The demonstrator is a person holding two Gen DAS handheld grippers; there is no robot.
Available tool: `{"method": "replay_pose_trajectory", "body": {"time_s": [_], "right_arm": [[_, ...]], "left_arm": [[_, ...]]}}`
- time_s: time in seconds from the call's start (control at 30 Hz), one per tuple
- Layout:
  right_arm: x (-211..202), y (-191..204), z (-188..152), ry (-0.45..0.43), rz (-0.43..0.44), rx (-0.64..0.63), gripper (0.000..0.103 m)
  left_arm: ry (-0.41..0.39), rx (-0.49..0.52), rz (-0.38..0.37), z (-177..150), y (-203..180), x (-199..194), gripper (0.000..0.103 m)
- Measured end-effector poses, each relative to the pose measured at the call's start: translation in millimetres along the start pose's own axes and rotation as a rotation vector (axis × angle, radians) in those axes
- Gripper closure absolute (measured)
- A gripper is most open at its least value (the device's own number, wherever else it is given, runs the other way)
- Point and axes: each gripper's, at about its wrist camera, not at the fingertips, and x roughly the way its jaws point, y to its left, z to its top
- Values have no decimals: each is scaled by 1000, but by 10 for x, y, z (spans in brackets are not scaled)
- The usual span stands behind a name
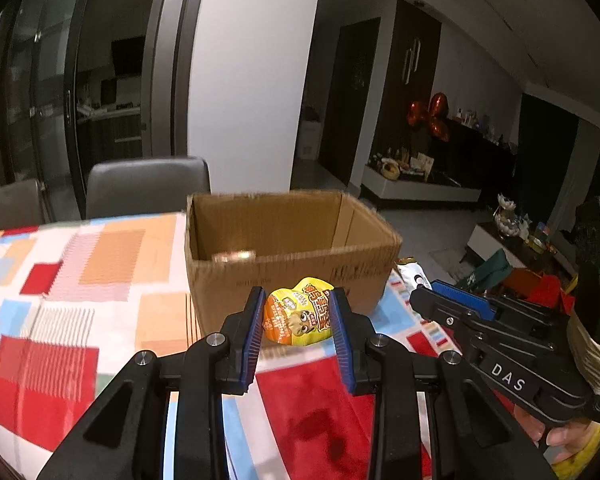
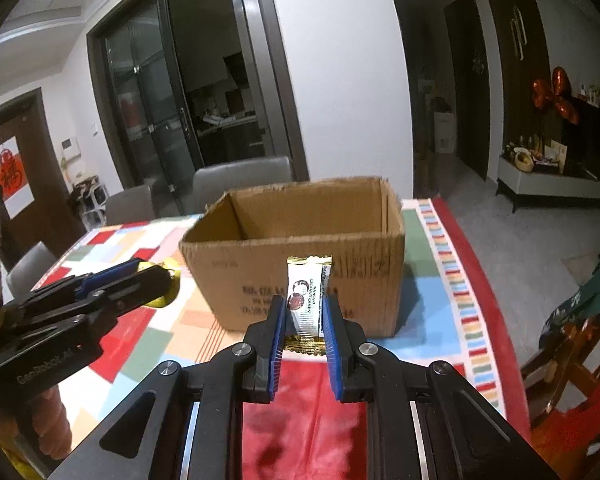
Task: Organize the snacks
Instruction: 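Carry both snacks into the cardboard box and open both tools, then move both open tools toward the clear bags of yellow cake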
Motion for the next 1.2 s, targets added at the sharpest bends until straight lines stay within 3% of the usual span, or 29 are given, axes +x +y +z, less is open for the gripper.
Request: {"method": "replay_pose_trajectory", "body": {"time_s": [0.5, 0.97, 1.0, 1.03, 1.1, 1.2], "right_arm": [[227, -74, 534, -63, -12, -44, 83], [747, -90, 678, -2, -16, -46, 82], [786, -93, 678, 9, -20, -45, 81], [811, -97, 680, 19, -28, -45, 78], [820, -110, 678, 21, -40, -36, 63], [756, -137, 644, 12, -46, -44, 63]], "left_arm": [[-41, 7, 40, 548, 124, 318, 71], [40, -7, 77, 690, 293, 950, 70], [47, -10, 85, 698, 305, 990, 67], [53, -15, 94, 700, 317, 1015, 57], [50, -17, 104, 699, 328, 1006, 46], [28, 0, 127, 635, 284, 891, 46]]}}
